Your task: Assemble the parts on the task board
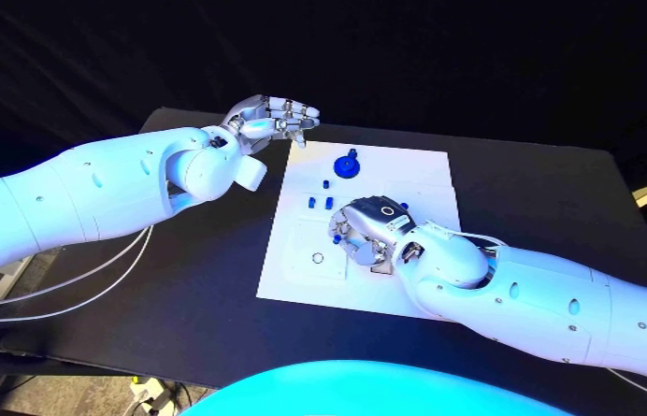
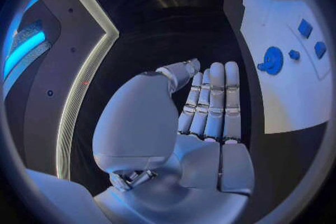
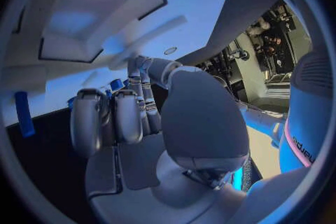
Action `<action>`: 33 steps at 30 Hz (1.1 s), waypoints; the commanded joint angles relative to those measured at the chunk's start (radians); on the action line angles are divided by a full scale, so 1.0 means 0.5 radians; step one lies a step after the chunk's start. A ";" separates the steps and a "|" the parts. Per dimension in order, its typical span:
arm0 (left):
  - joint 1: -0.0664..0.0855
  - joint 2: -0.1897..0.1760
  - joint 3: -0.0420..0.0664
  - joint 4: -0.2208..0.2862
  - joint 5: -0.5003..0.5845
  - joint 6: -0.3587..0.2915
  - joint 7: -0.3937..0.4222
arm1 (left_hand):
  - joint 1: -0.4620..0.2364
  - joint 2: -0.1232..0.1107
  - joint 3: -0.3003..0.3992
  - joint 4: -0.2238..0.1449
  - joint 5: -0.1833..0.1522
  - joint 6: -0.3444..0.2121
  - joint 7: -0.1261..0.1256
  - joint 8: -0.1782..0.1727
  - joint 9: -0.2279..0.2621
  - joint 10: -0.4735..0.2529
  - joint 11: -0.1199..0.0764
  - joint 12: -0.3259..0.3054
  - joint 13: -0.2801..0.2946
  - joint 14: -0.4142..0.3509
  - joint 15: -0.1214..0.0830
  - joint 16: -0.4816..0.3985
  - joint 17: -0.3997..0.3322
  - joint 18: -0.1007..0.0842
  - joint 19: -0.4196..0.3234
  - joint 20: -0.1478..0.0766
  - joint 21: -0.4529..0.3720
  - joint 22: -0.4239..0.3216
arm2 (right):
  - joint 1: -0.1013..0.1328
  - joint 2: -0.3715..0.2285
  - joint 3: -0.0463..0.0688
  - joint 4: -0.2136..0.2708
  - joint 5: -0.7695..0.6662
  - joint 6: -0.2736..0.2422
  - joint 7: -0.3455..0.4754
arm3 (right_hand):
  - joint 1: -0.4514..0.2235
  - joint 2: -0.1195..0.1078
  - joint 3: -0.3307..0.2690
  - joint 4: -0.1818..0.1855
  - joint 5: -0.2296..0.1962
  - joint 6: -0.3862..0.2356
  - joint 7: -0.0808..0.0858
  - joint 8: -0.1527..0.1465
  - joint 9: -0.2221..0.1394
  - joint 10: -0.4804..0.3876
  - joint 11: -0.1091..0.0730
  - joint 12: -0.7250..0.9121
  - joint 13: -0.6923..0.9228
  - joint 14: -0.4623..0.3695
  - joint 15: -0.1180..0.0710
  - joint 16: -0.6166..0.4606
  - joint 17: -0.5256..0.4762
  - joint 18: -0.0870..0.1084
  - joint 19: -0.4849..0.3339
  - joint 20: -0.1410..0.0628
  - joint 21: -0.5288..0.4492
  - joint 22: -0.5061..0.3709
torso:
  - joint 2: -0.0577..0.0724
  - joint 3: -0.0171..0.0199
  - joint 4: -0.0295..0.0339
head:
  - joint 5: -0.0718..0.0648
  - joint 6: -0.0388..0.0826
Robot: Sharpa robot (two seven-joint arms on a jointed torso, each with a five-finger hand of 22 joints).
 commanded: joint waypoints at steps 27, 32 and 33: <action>0.001 -0.002 0.002 -0.011 0.002 0.006 -0.013 | -0.007 0.009 -0.046 0.011 0.032 -0.038 0.014 -0.017 0.029 -0.046 0.012 0.009 -0.027 -0.011 0.000 -0.029 -0.025 -0.002 -0.003 0.017 -0.028 -0.034 | 0.010 -0.166 -0.007 0.132 0.042 -0.096 0.010 | -0.005 -0.001 -0.449 -0.035 0.040 -0.355 0.016 -0.286 -0.054 -0.690 0.110 0.028 -0.153 0.047 0.112 -0.047 -0.154 0.038 -0.016 0.089 -0.517 0.150 | -0.002 0.0025 -0.004 | -0.009 0.017; 0.001 -0.004 0.002 -0.012 0.003 0.009 -0.014 | -0.006 0.010 -0.047 0.010 0.031 -0.041 0.014 -0.018 0.029 -0.049 0.013 0.009 -0.027 -0.013 0.001 -0.031 -0.026 -0.003 -0.003 0.017 -0.030 -0.035 | 0.057 -0.297 0.008 0.239 0.055 -0.138 -0.014 | 0.024 0.024 -0.430 -0.025 0.040 -0.293 0.039 -0.273 -0.054 -0.620 0.093 0.093 -0.145 0.063 0.099 -0.015 -0.122 0.031 0.003 0.080 -0.477 0.165 | -0.002 0.0017 -0.005 | -0.028 0.029; 0.001 -0.005 0.002 -0.012 0.003 0.009 -0.015 | -0.006 0.010 -0.047 0.010 0.031 -0.041 0.014 -0.018 0.029 -0.049 0.013 0.009 -0.027 -0.013 0.001 -0.031 -0.026 -0.003 -0.003 0.017 -0.030 -0.035 | 0.072 -0.328 0.014 0.258 0.066 -0.143 -0.019 | 0.015 0.019 -0.395 -0.020 0.039 -0.267 0.048 -0.270 -0.056 -0.584 0.085 0.120 -0.147 0.067 0.092 -0.007 -0.116 0.027 0.012 0.073 -0.459 0.173 | -0.002 0.0015 -0.006 | -0.032 0.031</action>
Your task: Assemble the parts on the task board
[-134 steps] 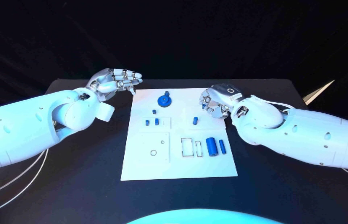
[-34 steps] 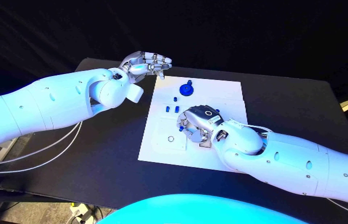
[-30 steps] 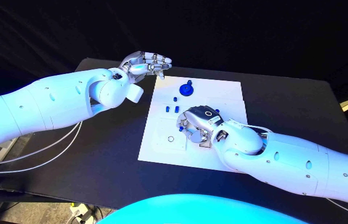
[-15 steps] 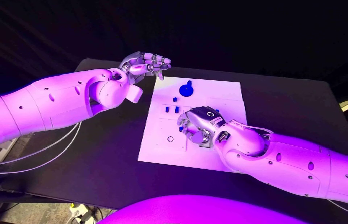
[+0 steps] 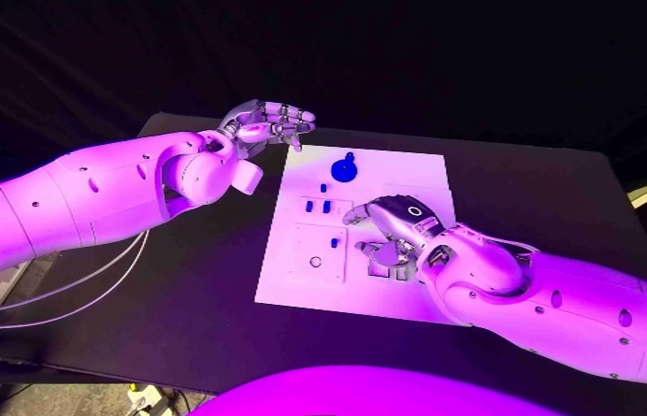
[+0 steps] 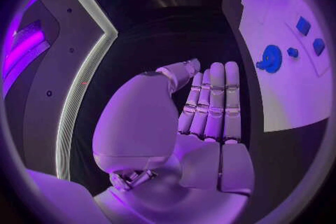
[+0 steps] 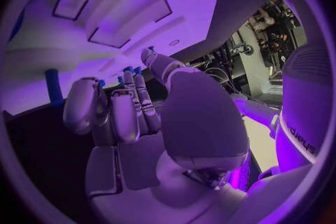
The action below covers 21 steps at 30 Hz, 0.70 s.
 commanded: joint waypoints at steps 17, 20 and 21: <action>0.001 -0.007 0.001 0.010 0.002 0.015 -0.001 | -0.005 0.011 -0.047 0.010 0.031 -0.027 0.014 -0.018 0.028 -0.028 0.000 0.010 -0.025 -0.013 0.001 -0.033 -0.021 -0.003 -0.003 0.018 -0.031 -0.031 | 0.230 -0.272 0.048 -0.077 0.172 0.329 -0.025 | -0.007 -0.038 -0.210 0.131 0.025 0.094 -0.012 -0.042 -0.041 -0.005 -0.016 0.066 -0.018 0.042 0.003 0.064 0.030 0.015 0.058 -0.009 0.052 0.184 | 0.002 -0.0002 0.001 | -0.063 0.045; 0.001 -0.009 0.001 0.011 0.002 0.015 -0.001 | -0.005 0.011 -0.047 0.010 0.031 -0.027 0.014 -0.018 0.028 -0.028 0.000 0.010 -0.025 -0.013 0.001 -0.033 -0.021 -0.003 -0.003 0.018 -0.031 -0.031 | 0.233 -0.262 0.048 -0.101 0.168 0.362 -0.028 | 0.007 -0.030 -0.219 0.139 0.026 0.096 -0.013 -0.046 -0.044 0.007 -0.018 0.075 -0.016 0.042 0.002 0.066 0.030 0.015 0.059 -0.009 0.055 0.186 | 0.002 -0.0014 -0.001 | -0.059 0.044; 0.001 -0.009 0.001 0.011 0.002 0.015 -0.002 | -0.005 0.011 -0.047 0.010 0.031 -0.027 0.014 -0.018 0.028 -0.028 0.000 0.010 -0.025 -0.013 0.001 -0.033 -0.021 -0.003 -0.003 0.018 -0.031 -0.031 | 0.233 -0.258 0.048 -0.108 0.166 0.370 -0.029 | 0.014 -0.025 -0.219 0.142 0.026 0.097 -0.012 -0.048 -0.045 0.015 -0.020 0.081 -0.015 0.041 0.000 0.064 0.027 0.015 0.059 -0.009 0.053 0.185 | 0.002 -0.0022 -0.001 | -0.059 0.044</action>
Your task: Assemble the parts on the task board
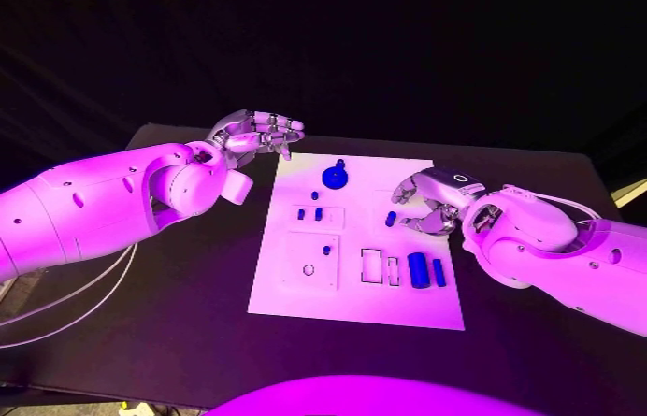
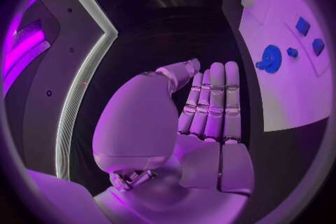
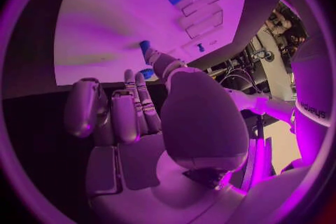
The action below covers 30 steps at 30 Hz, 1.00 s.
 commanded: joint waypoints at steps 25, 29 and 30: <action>0.001 -0.010 0.001 0.010 0.002 0.009 -0.007 | -0.005 0.013 -0.048 0.011 0.031 -0.020 0.008 -0.016 0.029 -0.021 0.007 0.012 -0.020 -0.013 0.001 -0.036 -0.021 -0.003 -0.003 0.018 -0.034 -0.022 | -0.015 0.095 -0.003 -0.054 -0.002 0.074 0.017 | 0.030 -0.005 0.329 0.081 0.015 0.168 0.003 -0.027 -0.008 0.422 -0.067 -0.024 -0.006 0.045 -0.056 0.018 -0.028 -0.004 0.089 -0.049 0.120 0.241 | 0.000 -0.0021 0.000 | 0.000 -0.015; 0.001 -0.011 0.001 0.010 0.002 0.009 -0.008 | -0.005 0.013 -0.048 0.011 0.031 -0.020 0.008 -0.016 0.029 -0.021 0.007 0.012 -0.020 -0.013 0.001 -0.036 -0.021 -0.003 -0.003 0.018 -0.034 -0.022 | -0.018 0.100 -0.004 -0.064 -0.004 0.090 0.013 | 0.028 -0.001 0.350 0.075 0.014 0.186 0.002 -0.016 0.000 0.440 -0.069 -0.036 -0.006 0.045 -0.058 0.019 -0.027 -0.005 0.090 -0.052 0.122 0.243 | 0.000 -0.0022 -0.001 | 0.001 -0.017; 0.001 -0.012 0.001 0.009 0.002 0.009 -0.008 | -0.005 0.013 -0.048 0.011 0.031 -0.020 0.008 -0.016 0.029 -0.021 0.007 0.012 -0.020 -0.013 0.001 -0.036 -0.021 -0.003 -0.003 0.018 -0.034 -0.022 | -0.020 0.101 -0.004 -0.066 -0.004 0.093 0.012 | 0.028 0.000 0.354 0.074 0.014 0.190 0.002 -0.014 0.001 0.442 -0.069 -0.039 -0.006 0.045 -0.058 0.019 -0.028 -0.005 0.090 -0.052 0.123 0.244 | 0.000 -0.0024 0.000 | 0.001 -0.018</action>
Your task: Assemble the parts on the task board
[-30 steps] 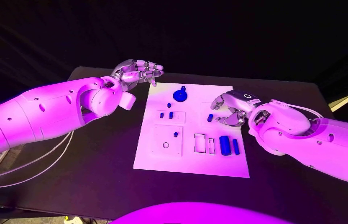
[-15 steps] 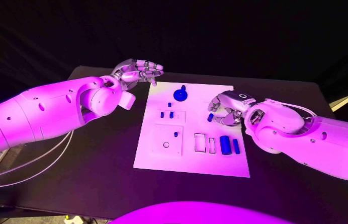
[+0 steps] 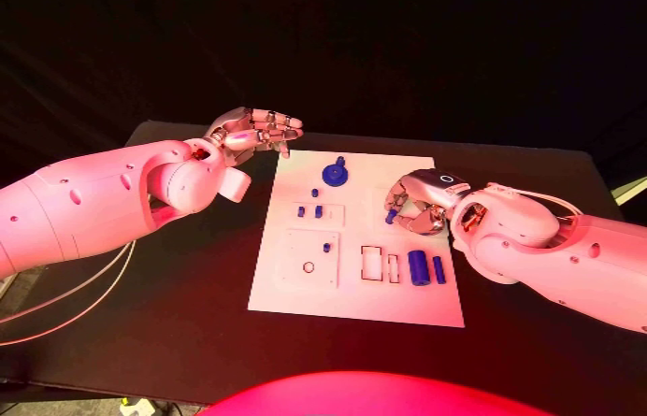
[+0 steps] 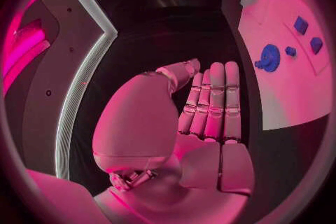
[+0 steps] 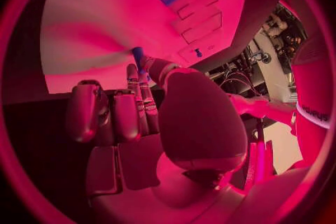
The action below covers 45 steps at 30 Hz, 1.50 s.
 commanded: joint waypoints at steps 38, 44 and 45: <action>0.001 0.007 0.002 -0.005 0.002 0.003 -0.007 | 0.000 0.023 -0.051 0.011 0.031 -0.021 0.009 -0.013 0.031 -0.023 0.007 0.020 -0.021 -0.011 0.001 -0.042 -0.025 -0.002 0.000 0.019 -0.041 -0.028 | -0.038 0.022 -0.003 -0.004 0.051 -0.259 0.009 | -0.066 0.120 0.171 -0.060 0.012 0.155 -0.039 0.161 0.147 0.341 -0.087 -0.063 0.042 0.095 -0.067 0.052 0.022 -0.031 0.104 -0.073 0.190 0.319 | -0.004 0.0014 0.001 | -0.004 -0.007; 0.001 0.012 0.002 -0.016 0.003 0.002 -0.007 | 0.003 0.024 -0.051 0.010 0.031 -0.021 0.009 -0.013 0.032 -0.024 0.007 0.022 -0.021 -0.011 0.001 -0.043 -0.026 -0.002 0.001 0.018 -0.041 -0.028 | 0.004 -0.029 0.009 0.083 0.135 -0.287 -0.009 | -0.071 0.118 0.171 -0.063 0.011 0.154 -0.039 0.167 0.154 0.345 -0.087 -0.065 0.044 0.095 -0.068 0.052 0.020 -0.032 0.105 -0.075 0.193 0.320 | -0.005 0.0014 -0.005 | -0.001 -0.001; 0.001 0.014 0.002 -0.018 0.004 0.002 -0.007 | 0.003 0.024 -0.051 0.010 0.031 -0.021 0.009 -0.013 0.032 -0.024 0.007 0.022 -0.021 -0.011 0.001 -0.043 -0.026 -0.002 0.001 0.018 -0.041 -0.028 | 0.014 -0.040 0.011 0.104 0.151 -0.289 -0.012 | -0.071 0.118 0.171 -0.063 0.011 0.154 -0.039 0.167 0.154 0.345 -0.087 -0.065 0.044 0.095 -0.068 0.052 0.020 -0.032 0.105 -0.075 0.193 0.320 | -0.006 0.0013 -0.006 | 0.000 -0.001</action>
